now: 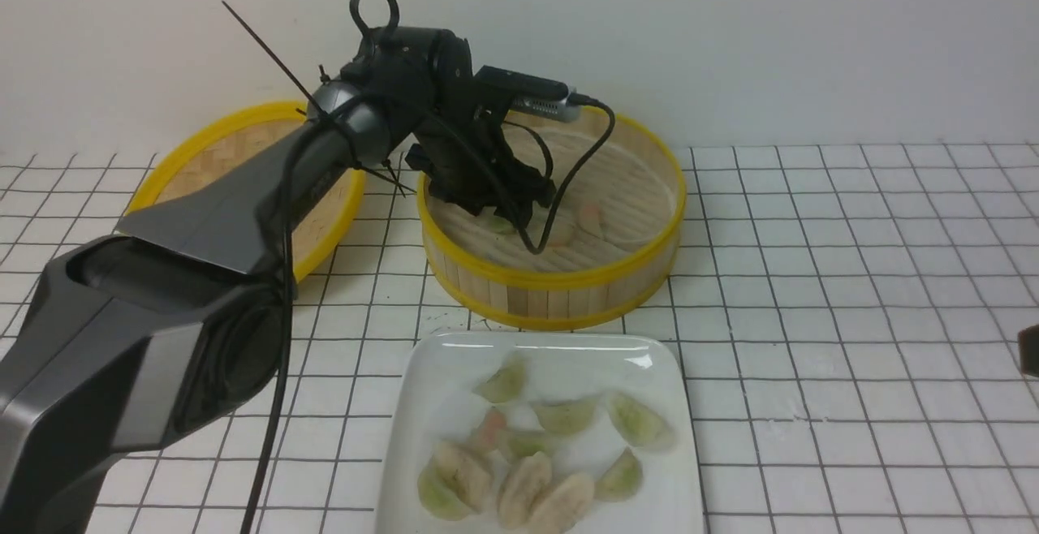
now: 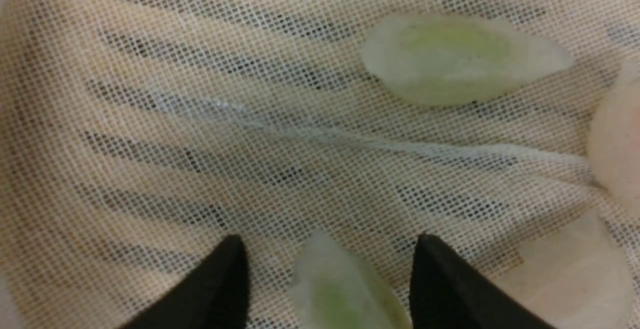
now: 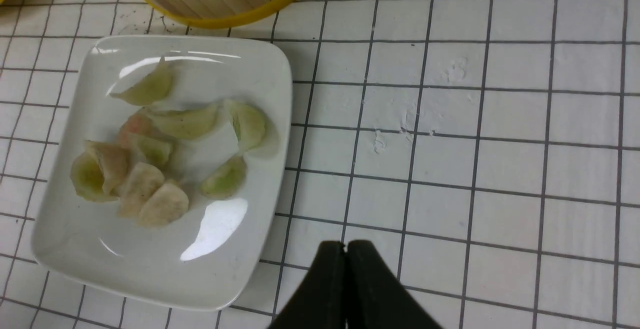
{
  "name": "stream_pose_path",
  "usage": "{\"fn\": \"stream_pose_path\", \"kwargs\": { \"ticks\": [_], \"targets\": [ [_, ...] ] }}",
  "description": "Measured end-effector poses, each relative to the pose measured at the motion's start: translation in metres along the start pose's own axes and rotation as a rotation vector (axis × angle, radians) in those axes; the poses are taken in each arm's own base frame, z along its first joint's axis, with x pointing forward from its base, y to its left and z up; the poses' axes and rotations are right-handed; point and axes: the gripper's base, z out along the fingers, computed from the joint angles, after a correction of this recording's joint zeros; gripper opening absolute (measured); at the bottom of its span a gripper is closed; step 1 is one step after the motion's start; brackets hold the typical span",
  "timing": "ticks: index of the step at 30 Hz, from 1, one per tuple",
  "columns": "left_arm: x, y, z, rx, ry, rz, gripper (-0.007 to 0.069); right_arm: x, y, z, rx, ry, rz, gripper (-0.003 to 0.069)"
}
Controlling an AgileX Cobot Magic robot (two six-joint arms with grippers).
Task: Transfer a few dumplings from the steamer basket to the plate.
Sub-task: Use the left arm to grab a dumpling from the steamer, then use the left arm to put the dumpling into the plate
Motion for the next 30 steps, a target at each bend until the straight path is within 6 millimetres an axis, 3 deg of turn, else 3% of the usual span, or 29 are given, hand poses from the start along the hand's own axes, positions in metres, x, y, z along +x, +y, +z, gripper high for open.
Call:
{"fn": "stream_pose_path", "kwargs": {
  "ticks": [4,10,13,14,15,16,19,20,21,22,24,26,27,28,29,30],
  "targets": [
    [0.002,0.000,-0.002,0.003,0.030,0.001,0.0202,0.000,0.000,0.000,-0.001,-0.003,-0.006,-0.0010],
    [-0.001,-0.004,-0.027,0.013,0.102,0.015,0.0194,0.000,0.000,0.000,-0.004,-0.004,-0.006,-0.0010],
    [-0.022,-0.011,-0.089,0.008,-0.023,0.035,0.0194,0.000,0.001,0.000,-0.013,-0.004,-0.002,-0.0010],
    [-0.028,-0.016,-0.117,0.015,-0.075,0.038,0.0194,0.000,0.001,0.000,-0.013,-0.004,-0.002,-0.0010],
    [-0.028,-0.017,-0.122,0.017,-0.084,0.039,0.0194,0.000,0.001,0.000,-0.013,-0.004,-0.002,-0.0010],
    [-0.030,-0.023,-0.162,0.033,-0.139,0.040,0.0194,0.000,0.001,0.000,-0.013,-0.004,-0.004,-0.0010],
    [-0.015,-0.037,-0.219,0.062,-0.172,0.045,0.0194,0.000,0.001,0.000,-0.013,-0.004,-0.011,-0.0010],
    [-0.014,-0.038,-0.223,0.063,-0.172,0.045,0.0194,0.000,0.001,0.000,-0.013,-0.004,-0.011,-0.0010],
    [0.003,-0.043,-0.241,0.075,-0.145,0.043,0.0194,0.000,0.001,0.000,-0.013,-0.004,-0.013,-0.0010],
    [0.008,-0.045,-0.244,0.078,-0.135,0.042,0.0194,0.000,0.001,0.000,-0.013,-0.004,-0.013,-0.0010],
    [0.043,-0.048,-0.242,0.100,-0.021,0.023,0.0194,-0.001,0.001,0.000,-0.013,-0.007,-0.014,-0.0010],
    [0.060,-0.049,-0.237,0.109,0.037,0.012,0.0194,-0.001,0.001,0.000,-0.013,-0.008,-0.014,-0.0010],
    [0.084,-0.047,-0.218,0.120,0.143,-0.010,0.0194,-0.001,0.001,0.000,-0.013,-0.012,-0.018,-0.0010],
    [0.084,-0.048,-0.218,0.122,0.143,-0.011,0.0194,-0.001,0.001,0.000,-0.012,-0.015,-0.020,-0.0010],
    [0.102,-0.046,-0.197,0.129,0.230,-0.033,0.0194,-0.002,0.001,0.000,-0.011,-0.026,-0.022,-0.0010],
    [0.106,-0.046,-0.191,0.130,0.247,-0.038,0.0194,-0.003,0.001,0.000,-0.010,-0.031,-0.023,-0.0010]
  ]
}}
